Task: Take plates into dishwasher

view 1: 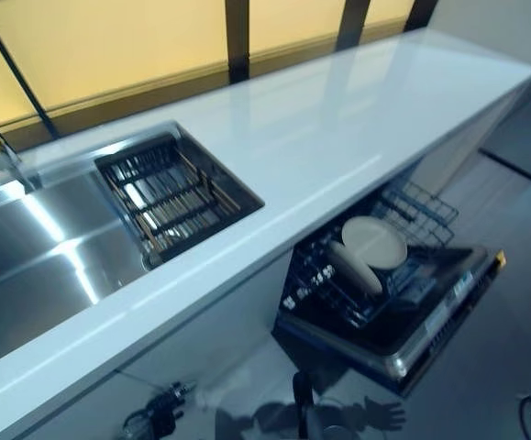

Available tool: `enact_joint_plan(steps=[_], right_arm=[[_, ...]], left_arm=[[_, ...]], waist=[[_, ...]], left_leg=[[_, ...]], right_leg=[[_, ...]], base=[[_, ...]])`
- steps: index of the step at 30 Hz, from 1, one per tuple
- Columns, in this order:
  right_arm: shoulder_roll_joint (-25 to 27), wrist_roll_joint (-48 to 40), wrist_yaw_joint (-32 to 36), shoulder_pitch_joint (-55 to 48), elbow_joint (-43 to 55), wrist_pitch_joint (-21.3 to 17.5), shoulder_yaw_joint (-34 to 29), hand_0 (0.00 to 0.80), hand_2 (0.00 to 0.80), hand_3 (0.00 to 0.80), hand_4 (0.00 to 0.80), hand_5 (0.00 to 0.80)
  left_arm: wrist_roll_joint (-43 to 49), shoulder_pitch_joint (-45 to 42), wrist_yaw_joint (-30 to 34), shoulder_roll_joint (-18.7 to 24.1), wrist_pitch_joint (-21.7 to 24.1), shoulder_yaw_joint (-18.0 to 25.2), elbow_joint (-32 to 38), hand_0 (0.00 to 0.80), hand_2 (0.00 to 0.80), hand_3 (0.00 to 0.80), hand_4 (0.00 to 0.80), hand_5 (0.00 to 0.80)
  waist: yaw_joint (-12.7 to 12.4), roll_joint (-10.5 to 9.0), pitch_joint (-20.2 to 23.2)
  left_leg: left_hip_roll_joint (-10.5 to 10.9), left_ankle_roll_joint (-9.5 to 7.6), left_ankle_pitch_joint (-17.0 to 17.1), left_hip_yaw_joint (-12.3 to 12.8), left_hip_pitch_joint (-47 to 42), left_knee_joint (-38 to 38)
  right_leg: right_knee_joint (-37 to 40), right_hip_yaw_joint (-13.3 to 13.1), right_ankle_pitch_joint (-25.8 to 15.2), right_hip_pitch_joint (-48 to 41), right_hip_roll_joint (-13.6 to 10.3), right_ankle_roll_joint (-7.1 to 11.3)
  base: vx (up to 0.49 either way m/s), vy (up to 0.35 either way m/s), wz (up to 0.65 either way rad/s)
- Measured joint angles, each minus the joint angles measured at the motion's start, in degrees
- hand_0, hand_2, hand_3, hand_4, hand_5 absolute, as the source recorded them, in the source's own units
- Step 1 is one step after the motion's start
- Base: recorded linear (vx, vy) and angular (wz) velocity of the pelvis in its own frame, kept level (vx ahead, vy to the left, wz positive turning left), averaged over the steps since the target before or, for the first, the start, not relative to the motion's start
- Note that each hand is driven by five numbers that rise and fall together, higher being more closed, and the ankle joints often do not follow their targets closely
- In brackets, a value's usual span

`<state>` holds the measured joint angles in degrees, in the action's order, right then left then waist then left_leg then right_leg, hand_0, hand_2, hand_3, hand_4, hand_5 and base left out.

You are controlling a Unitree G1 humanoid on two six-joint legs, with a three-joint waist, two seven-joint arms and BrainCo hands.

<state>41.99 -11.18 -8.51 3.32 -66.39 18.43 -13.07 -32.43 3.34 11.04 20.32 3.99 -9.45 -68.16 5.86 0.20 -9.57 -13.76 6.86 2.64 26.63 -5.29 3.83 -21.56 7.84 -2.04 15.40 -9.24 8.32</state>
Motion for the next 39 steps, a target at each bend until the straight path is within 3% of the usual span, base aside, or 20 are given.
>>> enact_joint_plan(steps=[2, 4, 5, 7, 8, 9, 10, 11, 14, 17, 21, 23, 26, 28, 29, 30, 31, 32, 34, 39], right_arm=[[0.1, -1.7, 0.2, 0.4, -2.9, -0.7, 0.0, 0.0, 0.0, 0.0, 0.0, 0.0], [-0.7, -4.7, 0.4, 2.4, -4.0, -1.7, 0.6, 0.0, 0.0, 0.0, 0.0, 0.0], [-1.9, -5.9, 0.5, 3.9, -4.3, -1.8, 0.7, 0.0, 0.0, 0.0, 0.0, 0.0], [-3.8, -8.6, 0.4, 7.8, -4.5, -2.1, 1.3, 0.0, 0.0, 0.0, 0.0, 0.0], [-4.3, -9.8, 0.4, 8.7, -4.5, -2.2, 1.6, 0.0, 0.0, 0.0, 0.0, 0.0], [-5.4, -13.4, 0.1, 9.7, -4.4, -3.2, 2.1, 0.0, 0.0, 0.0, 0.0, 0.0], [-5.4, -13.4, 0.1, 9.7, -4.4, -3.2, 2.1, 0.0, 0.0, 0.0, 0.0, 0.0], [-9.2, -17.0, 0.0, 10.2, -4.5, -3.4, 2.6, 0.0, 0.0, 0.0, 0.0, 0.0], [-10.7, -21.3, -0.9, 9.7, -4.7, -3.6, 2.6, 0.0, 0.0, 0.0, 0.0, 0.0], [-10.7, -24.7, -2.5, 10.0, -5.2, -4.5, 2.5, 0.0, 0.0, 0.0, 0.0, 0.0], [-9.2, -28.2, -2.9, 11.3, -5.2, -4.6, 2.5, 0.0, 0.0, 0.0, 0.0, 0.0], [-8.2, -29.1, -2.9, 13.2, -5.2, -4.6, 2.5, 0.0, 0.0, 0.0, 0.0, 0.0], [-8.1, -31.8, -2.4, 15.1, -5.5, -5.1, 2.5, 0.0, 0.0, 0.0, 0.0, 0.0], [-7.9, -33.7, -2.3, 17.0, -7.2, -6.6, 2.5, 0.0, 0.0, 0.0, 0.0, 0.0], [-7.6, -34.1, -2.6, 18.0, -7.1, -7.5, 3.0, 0.0, 0.0, 0.0, 0.0, 0.0], [-7.4, -34.8, -2.9, 18.9, -6.7, -8.7, 3.2, 0.0, 0.0, 0.0, 0.0, 0.0], [-7.3, -35.7, -2.9, 20.1, -6.0, -9.7, 3.8, 0.0, 0.0, 0.0, 0.0, 0.0], [-7.8, -36.4, -2.9, 21.2, -5.1, -10.8, 4.1, 0.0, 0.0, 0.0, 0.0, 0.0], [-7.7, -38.5, -3.1, 22.9, -6.4, -10.7, 4.5, 0.0, 0.0, 0.0, 0.0, 0.0], [-6.0, -46.4, -3.3, 29.0, -5.9, -10.8, 4.5, 0.0, 0.0, 0.0, 0.0, 0.0]], left_arm=[[-0.6, 0.6, 0.0, 1.4, -0.1, 1.3, -0.9, 0.0, 0.0, 0.0, 0.0, 0.0], [-1.8, 0.7, 0.2, 3.4, 0.2, 2.8, -1.8, 0.0, 0.0, 0.0, 0.0, 0.0], [-2.3, 1.0, 0.2, 4.8, 0.2, 4.3, -1.7, 0.0, 0.0, 0.0, 0.0, 0.0], [-2.9, 2.1, 0.2, 4.2, -0.1, 5.0, -0.7, 0.0, 0.0, 0.0, 0.0, 0.0], [-3.3, 2.5, 0.1, 3.6, -0.4, 5.0, 0.0, 0.0, 0.0, 0.0, 0.0, 0.0], [-5.1, 4.8, -0.2, 1.2, -0.8, 4.9, 1.6, 0.0, 0.0, 0.0, 0.0, 0.0], [-5.1, 4.8, -0.2, 1.2, -0.8, 4.9, 1.6, 0.0, 0.0, 0.0, 0.0, 0.0], [-7.2, 5.6, -0.7, 0.1, -0.7, 5.0, 2.7, 0.0, 0.0, 0.0, 0.0, 0.0], [-7.8, 6.6, -1.0, -1.8, -0.2, 4.8, 3.7, 0.0, 0.0, 0.0, 0.0, 0.0], [-9.0, 6.9, -1.0, -2.3, 0.2, 4.8, 4.1, 0.0, 0.0, 0.0, 0.0, 0.0], [-10.0, 5.7, -0.8, -2.2, 1.0, 5.1, 3.9, 0.0, 0.0, 0.0, 0.0, 0.0], [-10.1, 3.3, -0.7, -2.8, 1.4, 6.1, 3.9, 0.0, 0.0, 0.0, 0.0, 0.0], [-9.9, 0.4, 0.6, -4.0, 1.6, 6.2, 3.1, 0.0, 0.0, 0.0, 0.0, 0.0], [-10.0, 2.0, 2.2, -4.2, 1.7, 4.4, 2.4, 0.0, 0.0, 0.0, 0.0, 0.0], [-10.0, 1.7, 2.9, -4.2, 1.7, 2.8, 2.6, 0.0, 0.0, 0.0, 0.0, 0.0], [-10.0, 1.3, 3.3, -4.4, 1.8, 2.0, 2.7, 0.0, 0.0, 0.0, 0.0, 0.0], [-10.0, 0.8, 3.5, -4.4, 2.0, 1.7, 2.6, 0.0, 0.0, 0.0, 0.0, 0.0], [-10.3, 2.6, 3.5, -3.6, 2.6, 1.8, 3.0, 0.0, 0.0, 0.0, 0.0, 0.0], [-11.8, 6.5, 3.5, -2.7, 3.1, 1.8, 4.4, 0.0, 0.0, 0.0, 0.0, 0.0], [-13.5, 7.7, 3.4, -2.8, 3.5, 0.9, 6.4, 0.0, 0.0, 0.0, 0.0, 0.0]], waist=[[-2.6, -0.56, -0.1], [-6.2, -2.35, -0.3], [-7.4, -3.83, -0.6], [-9.0, -3.97, -2.1], [-9.3, -3.14, -2.5], [-9.3, -0.57, -4.4], [-9.3, -0.57, -4.4], [-9.6, -0.2, -4.7], [-8.9, 0.92, -6.0], [-8.1, 1.36, -8.2], [-8.1, 5.18, -10.8], [-8.1, 8.3, -12.2], [-8.1, 9.34, -12.9], [-8.1, 6.38, -14.0], [-8.2, 5.2, -13.9], [-7.2, 5.88, -13.5], [-6.0, 8.12, -13.1], [-5.4, 8.68, -13.9], [-7.1, 8.27, -16.0], [-7.0, 11.36, -18.2]], left_leg=[[-1.2, 0.32, 0.3, -0.3, 0.4, -1.0], [-3.4, 0.81, 0.5, -3.7, 2.6, -4.0], [-4.5, 1.37, 0.1, -5.6, 4.5, -7.1], [-8.4, 2.34, -1.4, -9.7, 13.3, -16.8], [-8.0, 3.39, -2.3, -11.0, 15.0, -16.6], [-5.5, 2.96, -0.7, -14.5, 17.1, -12.6], [-5.5, 2.96, -0.7, -14.5, 17.1, -12.6], [-6.0, 2.6, 1.8, -15.8, 16.7, -10.0], [-6.8, 5.38, 4.4, -15.8, 15.7, -8.0], [-5.7, 4.98, 5.4, -15.4, 15.9, -6.6], [-5.1, 4.48, 6.0, -15.7, 15.0, -6.2], [-4.9, 4.02, 6.4, -15.7, 14.4, -5.6], [-3.0, 3.36, 7.8, -16.9, 14.2, -7.8], [2.0, 3.76, 11.3, -22.2, 17.7, -13.5], [5.3, 2.71, 8.6, -23.8, 18.7, -14.8], [7.8, -0.46, 5.1, -23.2, 19.2, -15.8], [8.6, -1.65, 1.7, -21.5, 19.1, -14.6], [8.3, -1.09, 0.7, -20.6, 19.9, -13.3], [8.6, -1.49, 0.8, -19.4, 22.3, -14.7], [9.0, -1.05, 0.6, -22.7, 27.7, -18.4]], right_leg=[[-2.6, 0.5, 2.9, -3.7, -4.6, 1.71], [6.0, 0.7, 3.1, -9.8, -8.5, 3.0], [11.7, 0.7, 0.8, -12.6, -7.4, 2.95], [17.8, 3.4, 2.8, -13.3, -4.2, 2.63], [19.1, 3.5, 2.6, -13.3, -3.5, 2.57], [19.2, 3.4, 2.0, -12.4, -0.9, 1.43], [19.2, 3.4, 2.0, -12.4, -0.9, 1.43], [19.6, 2.8, 1.6, -11.8, 1.0, 0.33], [20.2, 3.6, 1.4, -12.6, 2.2, -0.21], [20.4, 3.5, 0.7, -11.7, 1.2, 0.31], [17.3, 3.5, 1.6, -11.2, 0.5, 0.29], [16.7, 3.3, 1.9, -11.2, 0.6, 0.24], [15.6, -0.1, 3.1, -10.6, -0.4, 0.45], [13.6, -2.2, 4.3, -9.6, -5.2, 0.53], [13.1, -3.1, 4.2, -8.6, -7.4, 0.92], [12.7, -3.8, 3.8, -7.4, -8.0, 1.63], [10.9, -4.2, 3.7, -5.1, -6.9, 2.79], [8.0, -4.2, 4.7, -2.2, -7.2, 3.25], [3.1, -3.8, 5.4, 2.2, -8.1, 2.12], [-7.1, -2.7, 9.8, 9.3, -9.0, 1.04]], base=[[-0.313, -0.476, -0.43], [-0.363, -0.546, -0.56], [-0.294, -0.419, -0.46], [-0.387, -0.459, -0.29], [-0.329, -0.351, -0.09], [-0.137, -0.16, 0.05], [-0.27, -0.292, -0.06], [-0.286, -0.273, -0.13], [-0.293, -0.225, 0.06], [-0.16, -0.116, 0.02], [-0.063, -0.071, 0.07], [-0.081, -0.041, -0.02], [-0.278, -0.009, -0.03], [-0.209, 0.229, 0.12], [-0.187, 0.142, -0.1], [-0.205, 0.043, -0.24], [-0.209, -0.035, -0.09], [-0.172, -0.041, -0.12], [-0.164, -0.029, -0.1], [-0.115, -0.039, 0.17]])
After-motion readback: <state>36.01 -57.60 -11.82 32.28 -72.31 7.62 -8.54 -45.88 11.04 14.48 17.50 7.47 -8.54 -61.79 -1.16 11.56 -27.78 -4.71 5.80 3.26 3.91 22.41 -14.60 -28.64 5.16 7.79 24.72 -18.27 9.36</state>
